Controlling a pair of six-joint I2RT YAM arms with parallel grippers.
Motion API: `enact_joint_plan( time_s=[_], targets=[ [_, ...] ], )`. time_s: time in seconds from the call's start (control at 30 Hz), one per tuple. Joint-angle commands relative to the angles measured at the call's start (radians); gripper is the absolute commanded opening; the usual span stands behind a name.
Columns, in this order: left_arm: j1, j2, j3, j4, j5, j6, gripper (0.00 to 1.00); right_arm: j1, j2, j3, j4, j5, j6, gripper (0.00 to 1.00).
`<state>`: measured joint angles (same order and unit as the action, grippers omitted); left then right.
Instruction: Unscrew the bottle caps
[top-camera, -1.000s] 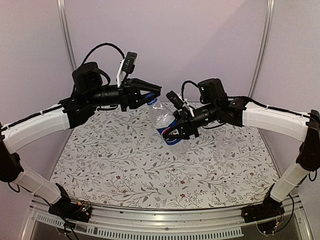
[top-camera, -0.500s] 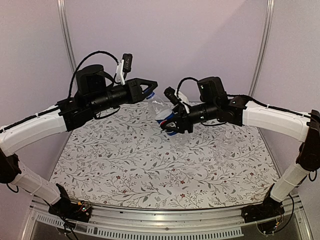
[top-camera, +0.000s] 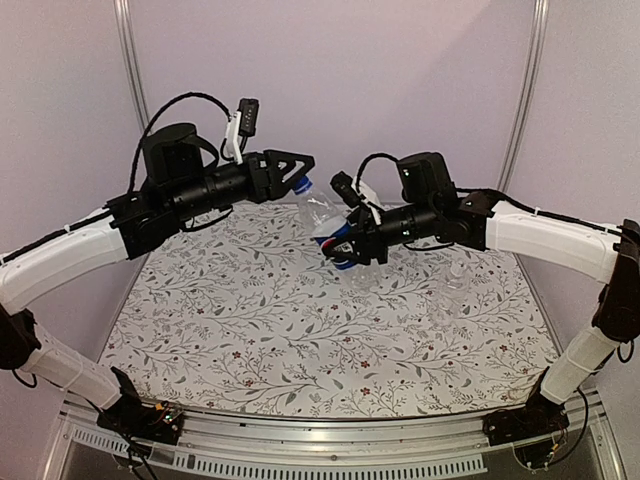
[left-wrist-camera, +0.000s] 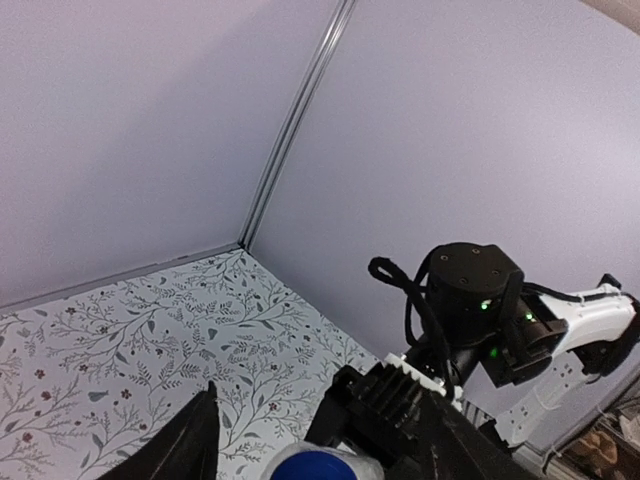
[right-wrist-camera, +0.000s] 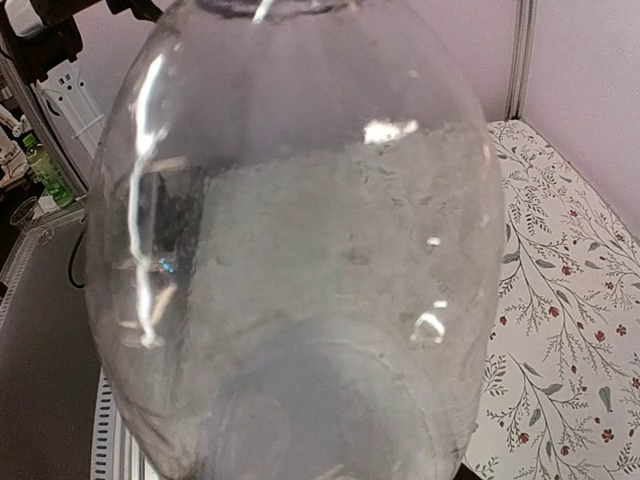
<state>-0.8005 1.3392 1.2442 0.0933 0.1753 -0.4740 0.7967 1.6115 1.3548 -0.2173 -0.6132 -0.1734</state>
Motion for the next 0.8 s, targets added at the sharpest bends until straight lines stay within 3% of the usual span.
enact_joint_plan(
  time_s=[0.0,0.27,0.77],
  targets=[
    [0.044,-0.056,-0.014,0.077,0.145,0.067,0.75,-0.004,-0.021,0.004,0.008,-0.059,-0.001,0.41],
    [0.092,-0.069,-0.02,0.086,0.379,0.137,0.86,-0.004,-0.012,0.015,-0.003,-0.157,-0.016,0.41],
    [0.099,-0.009,0.005,0.132,0.689,0.265,0.86,-0.004,-0.01,0.018,-0.02,-0.405,-0.055,0.41]
  ],
)
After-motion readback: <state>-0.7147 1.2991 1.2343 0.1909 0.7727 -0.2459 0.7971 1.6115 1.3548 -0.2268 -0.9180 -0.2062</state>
